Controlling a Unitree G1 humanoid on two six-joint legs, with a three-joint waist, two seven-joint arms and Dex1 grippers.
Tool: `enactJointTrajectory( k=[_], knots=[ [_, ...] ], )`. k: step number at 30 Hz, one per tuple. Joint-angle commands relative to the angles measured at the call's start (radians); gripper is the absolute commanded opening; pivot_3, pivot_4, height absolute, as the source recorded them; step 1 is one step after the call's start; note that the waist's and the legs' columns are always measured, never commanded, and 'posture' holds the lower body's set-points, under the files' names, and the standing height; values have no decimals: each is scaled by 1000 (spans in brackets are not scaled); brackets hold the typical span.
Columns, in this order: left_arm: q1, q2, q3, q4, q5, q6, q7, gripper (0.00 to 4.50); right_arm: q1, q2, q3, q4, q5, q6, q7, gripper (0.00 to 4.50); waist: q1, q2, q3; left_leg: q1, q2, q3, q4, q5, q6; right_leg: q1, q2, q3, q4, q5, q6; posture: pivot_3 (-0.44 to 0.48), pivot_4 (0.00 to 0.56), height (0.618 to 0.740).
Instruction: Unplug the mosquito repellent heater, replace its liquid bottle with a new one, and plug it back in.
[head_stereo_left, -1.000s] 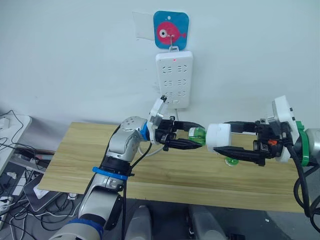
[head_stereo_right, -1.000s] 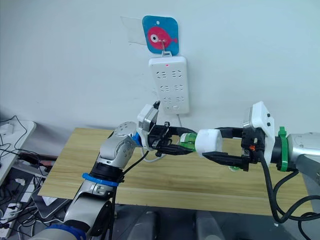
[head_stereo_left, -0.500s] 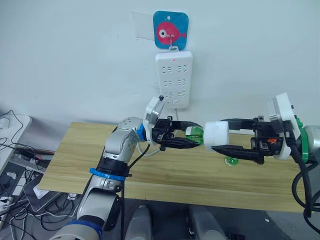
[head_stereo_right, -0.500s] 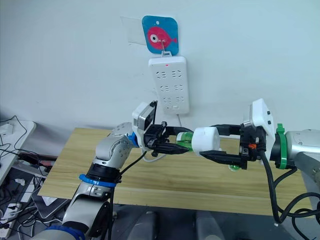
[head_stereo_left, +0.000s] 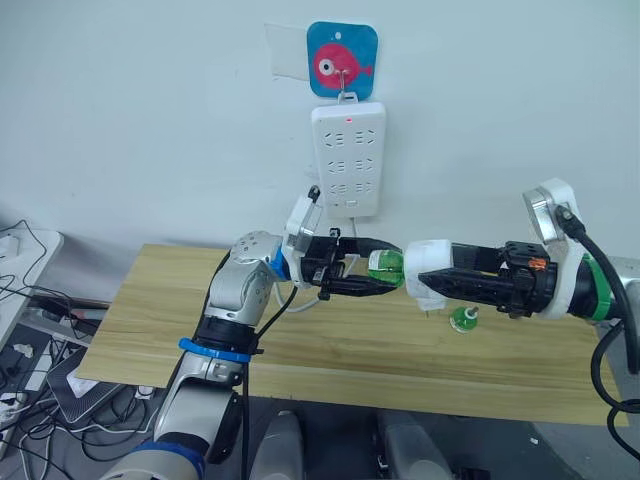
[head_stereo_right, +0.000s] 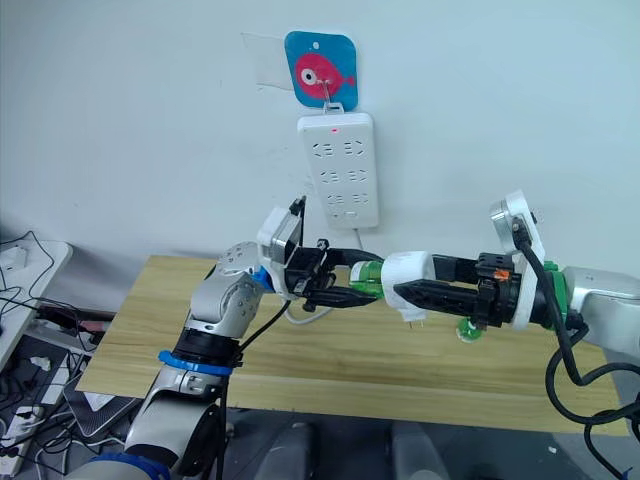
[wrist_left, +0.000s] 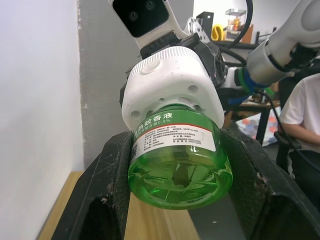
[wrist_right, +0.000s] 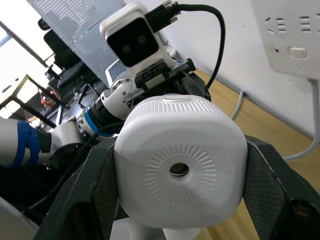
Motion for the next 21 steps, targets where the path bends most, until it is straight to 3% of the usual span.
enactJointTrajectory(
  k=[1, 4, 7, 12, 21],
  knots=[
    [-36, -80, -83, -59, -19, -23, -14, 2262, -24, 15, 38, -62, 37, -24, -28, 2941, 0, 0, 0, 0, 0, 0, 0, 0, 0, 0, 0, 0, 0, 0, 0, -75, 193, 740],
    [-38, -83, -83, -58, -19, -37, -14, 2262, -21, 13, 43, -84, 39, -26, -29, 2941, 0, 0, 0, 0, 0, 0, 0, 0, 0, 0, 0, 0, 0, 0, 0, -74, 192, 740],
    [-36, -72, -87, -70, -35, 4, -19, 2262, -30, 0, 58, -155, -162, -66, 89, 2941, 0, 0, 0, 0, 0, 0, 0, 0, 0, 0, 0, 0, 0, 0, 0, -74, 192, 740],
    [-27, -53, -88, -118, -74, 120, -18, 2262, -53, 15, 82, -177, -337, -135, 216, 2941, -1, 0, 0, 0, 0, -1, 0, 0, 0, 0, 0, -1, 0, 0, 0, -74, 179, 740],
    [-30, -62, -86, -110, -54, 93, -32, 2262, -50, 53, 73, -182, -359, -125, 279, 2941, 0, 0, 0, 0, 0, -1, 0, 0, 0, 0, 0, -1, 0, 0, 0, -76, 176, 740]
  ],
)
